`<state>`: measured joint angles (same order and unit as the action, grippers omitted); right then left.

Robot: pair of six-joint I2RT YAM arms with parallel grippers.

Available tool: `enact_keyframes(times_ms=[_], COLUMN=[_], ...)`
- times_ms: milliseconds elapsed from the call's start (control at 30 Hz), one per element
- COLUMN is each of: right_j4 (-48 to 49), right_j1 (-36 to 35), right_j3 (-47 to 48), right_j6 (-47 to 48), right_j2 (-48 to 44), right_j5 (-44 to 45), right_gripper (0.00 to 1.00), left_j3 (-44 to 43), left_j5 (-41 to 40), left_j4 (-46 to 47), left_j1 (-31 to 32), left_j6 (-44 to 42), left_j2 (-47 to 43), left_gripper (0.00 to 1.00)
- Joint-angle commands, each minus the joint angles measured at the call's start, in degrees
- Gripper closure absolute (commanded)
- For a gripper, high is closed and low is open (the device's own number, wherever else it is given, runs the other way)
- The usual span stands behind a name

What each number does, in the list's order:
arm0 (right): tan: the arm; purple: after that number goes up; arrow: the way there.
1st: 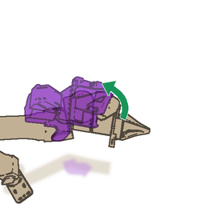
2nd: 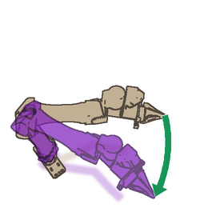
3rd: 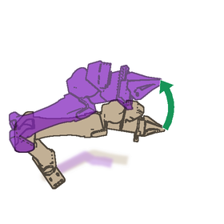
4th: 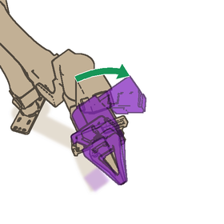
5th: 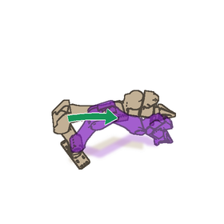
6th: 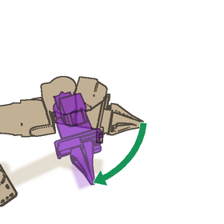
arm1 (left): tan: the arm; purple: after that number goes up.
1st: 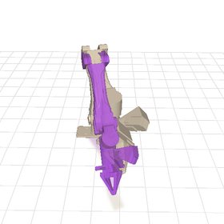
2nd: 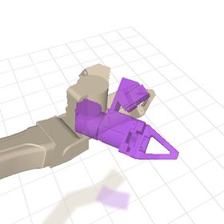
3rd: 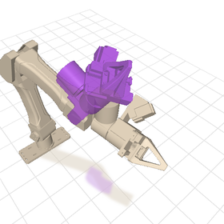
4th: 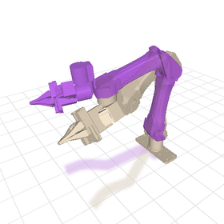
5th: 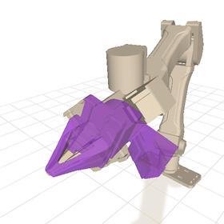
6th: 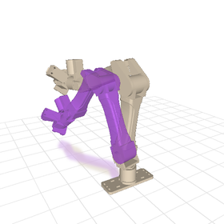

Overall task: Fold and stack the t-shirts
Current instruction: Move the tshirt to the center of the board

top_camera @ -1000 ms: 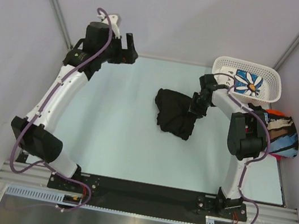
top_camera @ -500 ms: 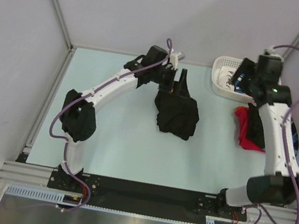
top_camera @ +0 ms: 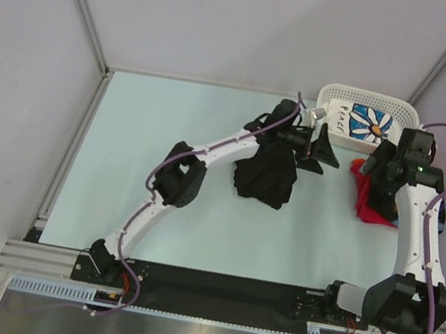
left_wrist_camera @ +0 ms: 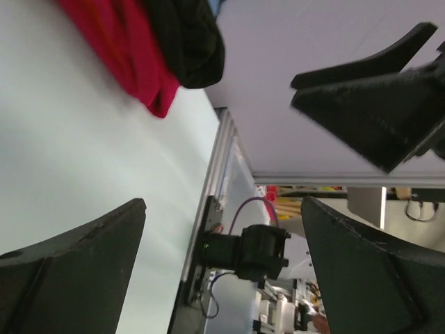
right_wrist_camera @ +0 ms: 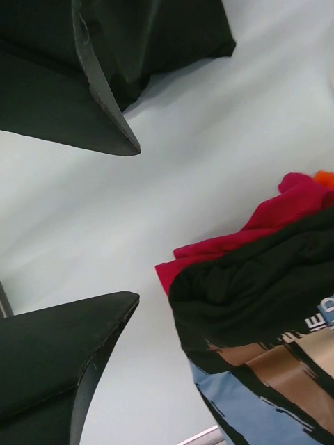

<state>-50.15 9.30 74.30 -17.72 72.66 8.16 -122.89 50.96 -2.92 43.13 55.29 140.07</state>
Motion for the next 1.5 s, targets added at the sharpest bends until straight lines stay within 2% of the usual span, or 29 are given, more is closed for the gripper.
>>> enact_keyframes(times_ms=[0, 67, 200, 300, 367, 500, 567, 667, 733, 867, 1000, 1233, 1467], right_j4=[0.14, 0.05, 0.49, -0.21, 0.14, 0.05, 0.32, 1.28, 2.07, 2.42, 2.16, -1.0, -3.02], right_j1=[0.28, 1.07, 1.68, 1.25, 0.46, -0.42, -1.3, -4.72, -8.58, -16.76, -22.04, -24.15, -25.12], right_j3=[-1.44, -1.62, 0.57, 0.23, -2.22, -6.97, -9.52, -12.15, -13.39, -13.57, -11.56, -8.39, -5.23], right_j6=[0.84, 0.32, 0.05, 0.58, 1.01, 2.15, 2.77, 2.77, 2.25, 0.32, 0.66, -0.74, -3.11], right_j2=[0.37, 0.46, -0.16, 1.07, 1.08, -0.41, -1.03, -0.86, -0.07, 4.31, 9.75, 20.21, 31.72], right_j5=[3.34, 3.87, 4.93, 4.14, 5.8, 11.86, 15.12, 18.72, 21.26, 28.73, 37.26, 51.48, 54.32], right_gripper=[0.17, 0.17, 0.17, 0.17, 0.17, 0.18, 0.18, 0.18, 0.18, 0.18, 0.17, 0.16, 0.15], left_j3=[-16.22, -16.33, -14.66, -8.26, -1.24, 5.37, 6.96, 8.81, 8.98, 8.2, 6.79, 11.26, 12.85], left_j5=[3.71, 3.71, 4.76, 4.41, 2.05, -1.03, -1.82, -2.44, -2.27, -1.13, 1.24, 3.44, 4.41], left_j4=[4.57, 10.53, 14.34, 15.84, 15.4, 7.16, 3.46, -1.29, -3.84, -5.34, -6.75, -5.96, -2.71], left_j1=[4.41, 4.85, 5.29, 3.98, 2.31, -5.93, -8.93, -16.12, -18.78, -25.1, -27.22, -28.81, -29.51], left_j6=[14.82, 18.35, 21.88, 19.18, 16.8, 6.45, 4.05, -0.69, -1.85, -2.64, -3.17, -4.4, -1.16], left_j2=[10.12, 12.15, 14.27, 10.42, 3.92, -6.1, -11.28, -16.91, -19.12, -22.47, -23.52, -25.81, -26.95], left_gripper=[0.0, 0.0, 0.0, 0.0, 0.01, 0.0, 0.0, 0.0, 0.0, 0.0, 0.0, 0.0, 0.0])
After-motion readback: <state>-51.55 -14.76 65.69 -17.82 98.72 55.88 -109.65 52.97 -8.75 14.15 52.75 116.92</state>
